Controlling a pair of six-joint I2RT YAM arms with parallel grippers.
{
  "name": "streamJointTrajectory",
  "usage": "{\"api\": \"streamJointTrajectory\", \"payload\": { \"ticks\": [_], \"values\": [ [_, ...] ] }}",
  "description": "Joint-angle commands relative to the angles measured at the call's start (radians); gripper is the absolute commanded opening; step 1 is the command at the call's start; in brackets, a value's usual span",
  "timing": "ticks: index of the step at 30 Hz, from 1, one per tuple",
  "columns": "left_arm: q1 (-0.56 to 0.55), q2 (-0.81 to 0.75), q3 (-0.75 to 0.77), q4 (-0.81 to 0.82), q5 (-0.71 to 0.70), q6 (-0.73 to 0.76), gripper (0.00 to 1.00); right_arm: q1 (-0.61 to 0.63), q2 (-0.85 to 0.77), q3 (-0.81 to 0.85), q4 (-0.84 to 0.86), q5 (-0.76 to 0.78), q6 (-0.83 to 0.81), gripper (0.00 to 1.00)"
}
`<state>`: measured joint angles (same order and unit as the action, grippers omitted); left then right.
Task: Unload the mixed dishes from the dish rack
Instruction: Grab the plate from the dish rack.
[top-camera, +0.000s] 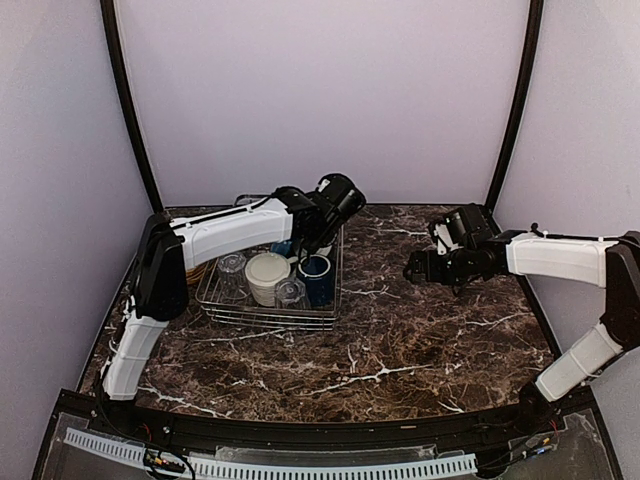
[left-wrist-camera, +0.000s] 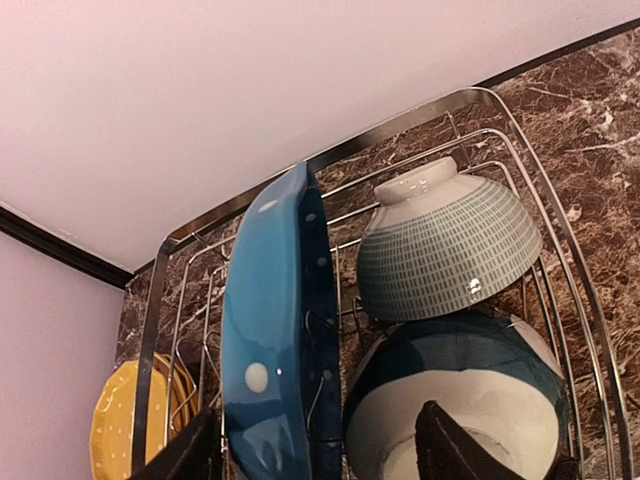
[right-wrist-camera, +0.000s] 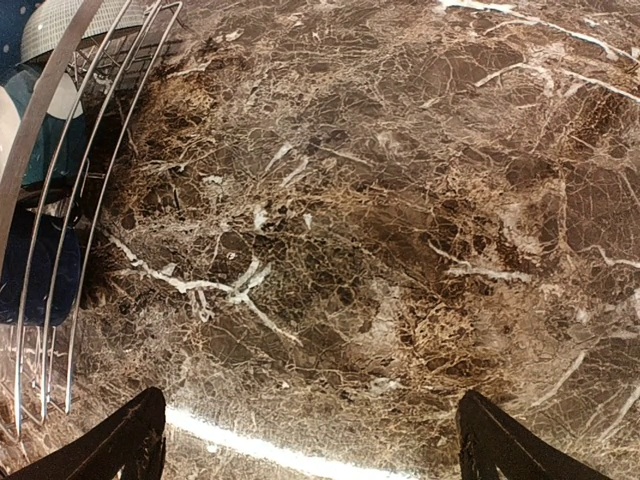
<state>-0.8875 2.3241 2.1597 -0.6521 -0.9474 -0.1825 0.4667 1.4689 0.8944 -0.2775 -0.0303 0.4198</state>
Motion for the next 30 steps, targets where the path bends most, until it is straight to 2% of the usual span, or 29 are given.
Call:
{"api": "streamJointTrajectory", "payload": {
  "ticks": [1,8,20,27,30],
  "values": [
    [0.003,0.003,0.026,0.021,-0.070,0.016,0.60,0.008,-0.011,-0.006,0.011,0.009,-0.014,0.99],
    [0.011,0.010,0.034,0.051,-0.086,0.062,0.54,0.008,-0.015,0.000,0.003,0.013,-0.018,0.99],
    [0.024,0.020,0.036,0.036,-0.071,0.066,0.33,0.007,-0.007,0.021,-0.006,0.010,-0.025,0.99],
    [0.030,0.024,0.035,0.030,-0.068,0.067,0.30,0.008,0.003,0.029,-0.008,0.009,-0.026,0.99],
    [0.039,0.025,0.038,0.015,-0.063,0.047,0.34,0.007,0.006,0.026,-0.006,0.009,-0.024,0.99]
  ]
}}
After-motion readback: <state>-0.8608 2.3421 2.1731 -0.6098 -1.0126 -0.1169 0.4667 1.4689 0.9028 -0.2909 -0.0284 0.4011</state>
